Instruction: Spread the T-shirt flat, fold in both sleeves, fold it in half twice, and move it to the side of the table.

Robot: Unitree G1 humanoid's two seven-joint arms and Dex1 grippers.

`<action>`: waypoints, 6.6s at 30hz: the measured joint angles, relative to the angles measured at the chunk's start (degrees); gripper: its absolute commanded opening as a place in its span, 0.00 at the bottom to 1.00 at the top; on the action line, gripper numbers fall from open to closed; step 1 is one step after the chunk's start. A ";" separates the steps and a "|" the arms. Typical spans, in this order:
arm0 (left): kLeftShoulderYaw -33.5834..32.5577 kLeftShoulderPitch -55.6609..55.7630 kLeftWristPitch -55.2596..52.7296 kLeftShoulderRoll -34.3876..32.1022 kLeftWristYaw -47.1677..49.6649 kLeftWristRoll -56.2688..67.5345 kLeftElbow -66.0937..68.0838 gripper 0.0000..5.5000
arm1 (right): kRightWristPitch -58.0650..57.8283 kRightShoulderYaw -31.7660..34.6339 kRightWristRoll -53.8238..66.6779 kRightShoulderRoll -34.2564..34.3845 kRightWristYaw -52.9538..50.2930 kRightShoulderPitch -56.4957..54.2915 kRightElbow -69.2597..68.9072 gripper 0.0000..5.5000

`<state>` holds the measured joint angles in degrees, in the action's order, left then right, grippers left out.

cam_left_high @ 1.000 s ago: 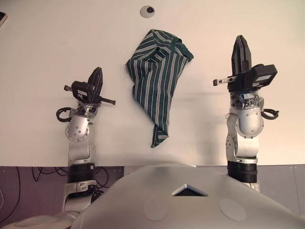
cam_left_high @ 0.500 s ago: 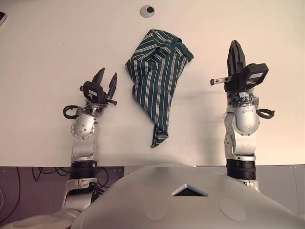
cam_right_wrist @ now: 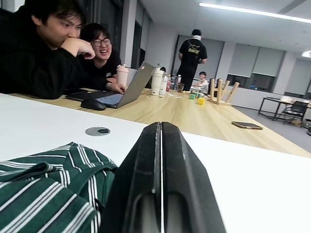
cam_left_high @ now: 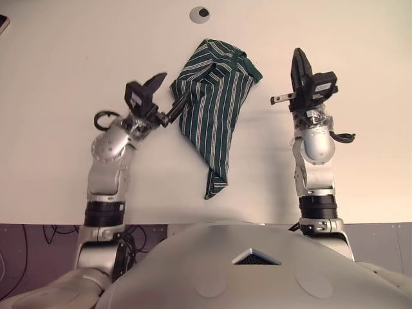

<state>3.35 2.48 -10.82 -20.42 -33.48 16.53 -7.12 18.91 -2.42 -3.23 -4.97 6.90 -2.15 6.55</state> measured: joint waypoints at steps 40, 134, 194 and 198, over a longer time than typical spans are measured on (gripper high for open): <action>6.49 2.10 5.15 -10.56 -30.76 -2.15 7.33 0.00 | 6.02 0.20 0.37 2.10 -2.09 -9.95 15.92 0.00; 13.56 43.73 23.44 1.05 -30.37 -25.01 70.19 0.47 | 8.40 -2.02 -1.81 2.11 -3.42 -12.31 21.10 0.00; -6.09 36.09 25.51 -8.86 -24.54 -2.54 19.18 0.00 | 0.04 4.17 17.66 -5.23 21.90 -16.05 18.29 0.00; -4.56 42.60 27.23 -9.32 -25.37 -4.06 21.61 0.00 | -0.43 5.70 18.31 -7.84 24.36 -23.07 20.85 0.00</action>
<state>-1.21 45.08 16.41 -29.74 -58.85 12.47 14.49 18.47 3.29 15.08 -12.81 31.26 -25.22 27.40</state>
